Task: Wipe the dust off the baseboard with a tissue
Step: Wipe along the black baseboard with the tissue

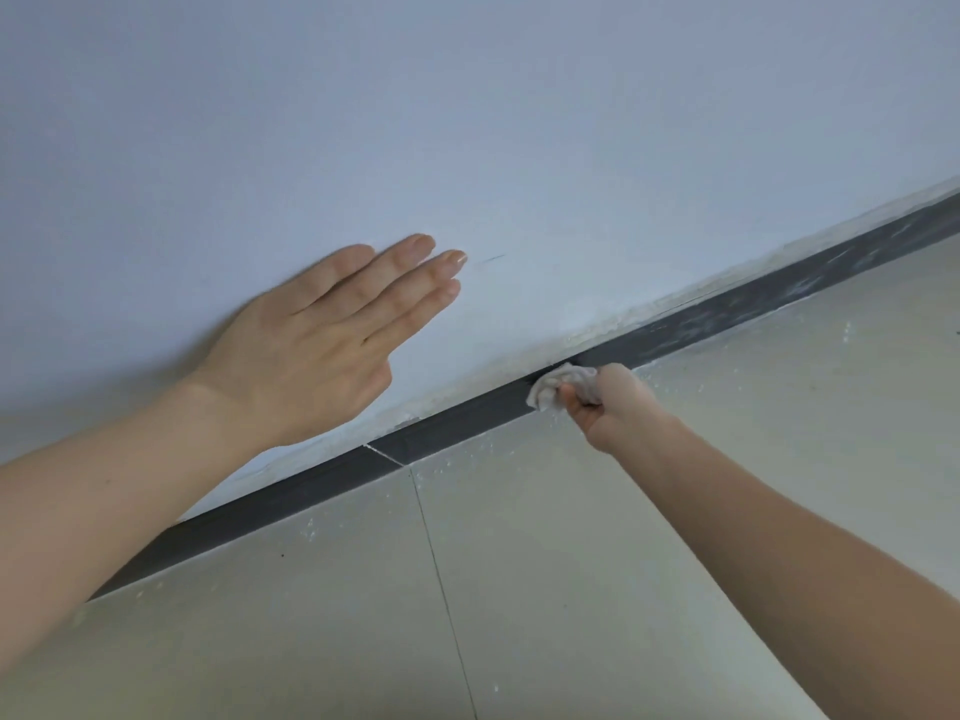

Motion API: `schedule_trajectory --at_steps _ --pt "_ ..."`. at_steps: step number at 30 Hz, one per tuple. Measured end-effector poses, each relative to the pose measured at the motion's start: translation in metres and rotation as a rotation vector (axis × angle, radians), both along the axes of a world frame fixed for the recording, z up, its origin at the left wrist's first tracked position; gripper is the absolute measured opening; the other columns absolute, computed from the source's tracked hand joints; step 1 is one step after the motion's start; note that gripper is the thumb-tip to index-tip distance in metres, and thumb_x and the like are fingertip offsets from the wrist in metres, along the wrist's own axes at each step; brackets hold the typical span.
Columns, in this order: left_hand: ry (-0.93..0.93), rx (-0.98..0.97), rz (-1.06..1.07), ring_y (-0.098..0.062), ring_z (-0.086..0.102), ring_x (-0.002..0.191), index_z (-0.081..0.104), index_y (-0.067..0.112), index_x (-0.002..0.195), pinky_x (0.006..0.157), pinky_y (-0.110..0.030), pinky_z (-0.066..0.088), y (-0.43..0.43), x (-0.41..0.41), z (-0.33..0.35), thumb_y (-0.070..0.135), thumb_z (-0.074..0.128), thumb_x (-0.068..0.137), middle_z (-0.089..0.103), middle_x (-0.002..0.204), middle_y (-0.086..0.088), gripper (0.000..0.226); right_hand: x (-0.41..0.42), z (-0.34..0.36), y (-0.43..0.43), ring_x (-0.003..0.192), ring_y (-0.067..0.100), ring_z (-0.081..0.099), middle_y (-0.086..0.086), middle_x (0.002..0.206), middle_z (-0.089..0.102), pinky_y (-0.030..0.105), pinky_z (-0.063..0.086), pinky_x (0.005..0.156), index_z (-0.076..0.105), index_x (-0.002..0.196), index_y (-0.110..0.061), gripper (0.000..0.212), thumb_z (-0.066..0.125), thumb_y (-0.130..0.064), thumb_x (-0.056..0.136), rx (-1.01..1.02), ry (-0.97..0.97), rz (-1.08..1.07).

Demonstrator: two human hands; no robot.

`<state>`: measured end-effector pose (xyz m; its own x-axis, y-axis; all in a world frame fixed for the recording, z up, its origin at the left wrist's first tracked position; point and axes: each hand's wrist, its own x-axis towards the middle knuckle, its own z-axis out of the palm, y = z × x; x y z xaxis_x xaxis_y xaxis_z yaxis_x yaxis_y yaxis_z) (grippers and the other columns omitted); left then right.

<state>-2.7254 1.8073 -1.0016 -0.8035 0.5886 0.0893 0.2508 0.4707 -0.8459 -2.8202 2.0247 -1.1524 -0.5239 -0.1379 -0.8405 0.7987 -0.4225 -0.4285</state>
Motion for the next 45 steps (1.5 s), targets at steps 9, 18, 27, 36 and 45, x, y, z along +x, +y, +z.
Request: schedule_trajectory --at_steps 9,18,27,36,45 --pt "-0.035 0.174 0.012 -0.024 0.013 0.147 0.021 0.012 0.154 0.120 -0.039 0.003 0.075 -0.050 -0.007 0.026 0.032 0.093 0.015 0.161 -0.006 0.064 -0.033 0.009 0.100 0.050 0.009 0.045 0.005 0.067 0.054 0.017 0.044 0.041 0.067 0.078 -0.002 0.015 0.053 0.001 0.083 0.134 0.161 -0.034" --pt "-0.115 0.144 -0.093 -0.023 0.010 0.148 0.020 0.006 0.153 0.120 -0.038 0.002 0.168 -0.131 -0.026 0.023 0.034 0.089 0.010 0.161 -0.009 0.068 -0.044 -0.024 0.061 0.057 0.021 0.055 0.024 0.085 0.066 0.022 0.052 0.045 0.052 0.074 0.004 0.028 0.031 0.009 0.092 -0.107 -0.111 0.100" --pt "-0.062 0.062 -0.044 -0.022 0.007 0.148 0.013 0.006 0.154 0.120 -0.035 0.003 0.168 -0.140 -0.033 0.024 0.026 0.093 0.006 0.162 -0.009 0.065 -0.122 -0.050 0.149 0.062 0.015 0.054 0.008 0.077 0.050 0.017 0.049 0.038 0.044 0.084 -0.008 0.017 0.036 0.002 0.095 0.021 0.092 -0.087" --pt "-0.055 0.061 -0.045 -0.023 0.006 0.149 0.012 0.005 0.154 0.120 -0.036 0.001 0.169 -0.138 -0.033 0.025 0.026 0.093 0.003 0.162 -0.010 0.066 -0.125 -0.010 0.208 0.046 0.011 0.039 0.002 0.066 0.066 0.024 0.036 0.051 0.071 0.063 -0.011 0.029 0.051 0.006 0.076 0.351 0.372 0.021" --pt "-0.100 0.037 -0.056 -0.024 0.004 0.149 0.012 0.004 0.154 0.120 -0.037 0.000 0.170 -0.136 -0.026 0.024 0.026 0.092 0.002 0.162 -0.011 0.067 -0.034 -0.001 0.062 0.049 0.014 0.056 0.014 0.072 0.063 0.020 0.051 0.046 0.064 0.098 0.009 0.033 0.034 0.002 0.086 -0.302 -0.023 0.276"
